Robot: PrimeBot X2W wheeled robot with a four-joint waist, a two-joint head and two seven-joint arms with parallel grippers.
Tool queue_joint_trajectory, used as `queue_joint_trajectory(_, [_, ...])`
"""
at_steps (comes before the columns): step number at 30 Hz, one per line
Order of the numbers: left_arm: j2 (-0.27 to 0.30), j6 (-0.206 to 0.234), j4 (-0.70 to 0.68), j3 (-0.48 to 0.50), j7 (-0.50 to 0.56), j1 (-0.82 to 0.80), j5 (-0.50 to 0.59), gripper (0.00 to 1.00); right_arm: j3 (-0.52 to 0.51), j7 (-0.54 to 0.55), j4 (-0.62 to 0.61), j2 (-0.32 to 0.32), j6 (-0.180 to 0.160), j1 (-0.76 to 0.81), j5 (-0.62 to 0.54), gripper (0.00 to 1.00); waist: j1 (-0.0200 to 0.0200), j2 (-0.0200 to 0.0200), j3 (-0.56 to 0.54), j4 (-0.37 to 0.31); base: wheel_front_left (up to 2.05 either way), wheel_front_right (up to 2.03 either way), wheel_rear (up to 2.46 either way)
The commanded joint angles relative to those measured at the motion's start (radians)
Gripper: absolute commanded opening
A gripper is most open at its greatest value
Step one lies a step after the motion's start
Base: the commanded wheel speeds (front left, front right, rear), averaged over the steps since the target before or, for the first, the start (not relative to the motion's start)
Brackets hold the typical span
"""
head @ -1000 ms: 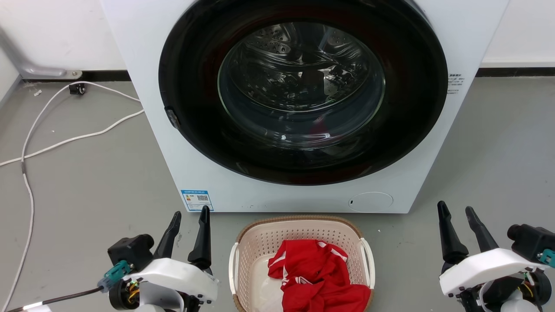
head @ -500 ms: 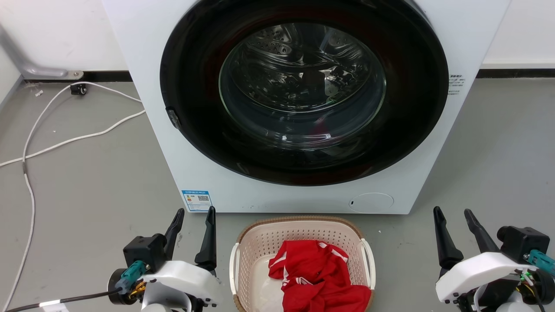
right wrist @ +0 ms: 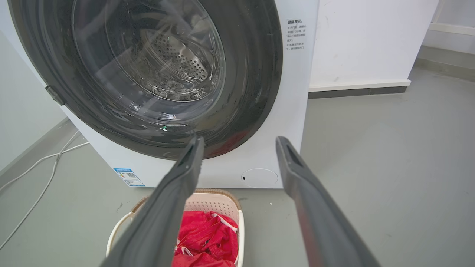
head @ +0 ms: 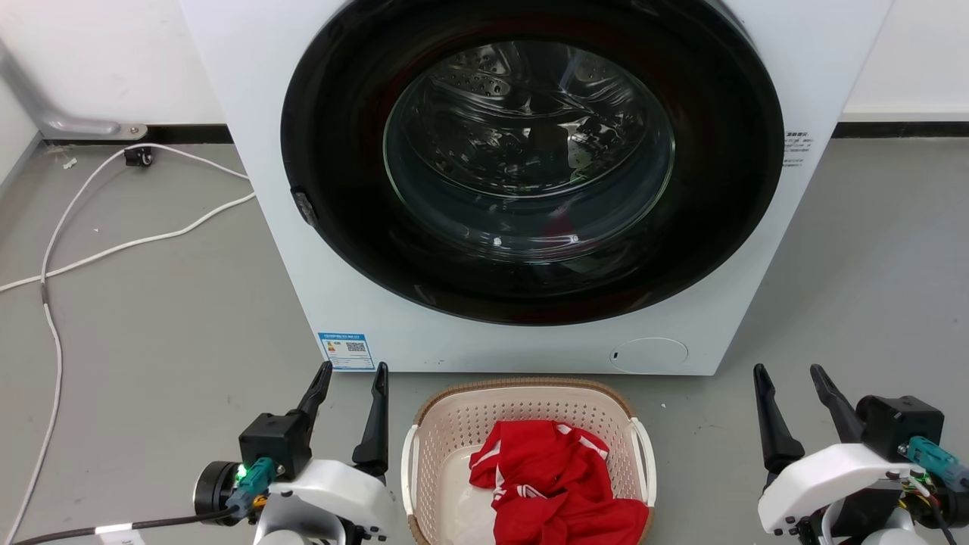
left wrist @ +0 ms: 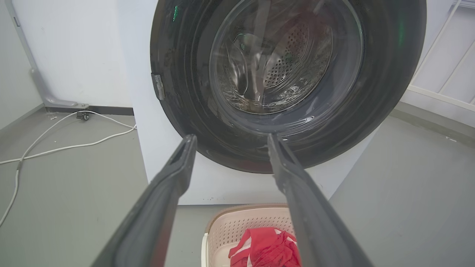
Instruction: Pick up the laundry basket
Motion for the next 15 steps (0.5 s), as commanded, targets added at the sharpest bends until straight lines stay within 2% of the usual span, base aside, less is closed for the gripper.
queue_joint_trajectory(1, [0.000,-0.004,-0.002,-0.002,-0.009,-0.015,0.019,1.00,0.002,-0.005,-0.007,0.000,0.000,0.009,-0.017,1.00,-0.0001,-0.0001,0.000,0.000,0.00,0.00,0.00])
queue_joint_trajectory(15, [-0.013,-0.018,0.018,0.003,-0.035,-0.011,0.068,1.00,-0.003,-0.021,0.018,0.000,0.000,0.011,-0.070,1.00,-0.0001,-0.0001,0.000,0.000,0.00,0.00,0.00])
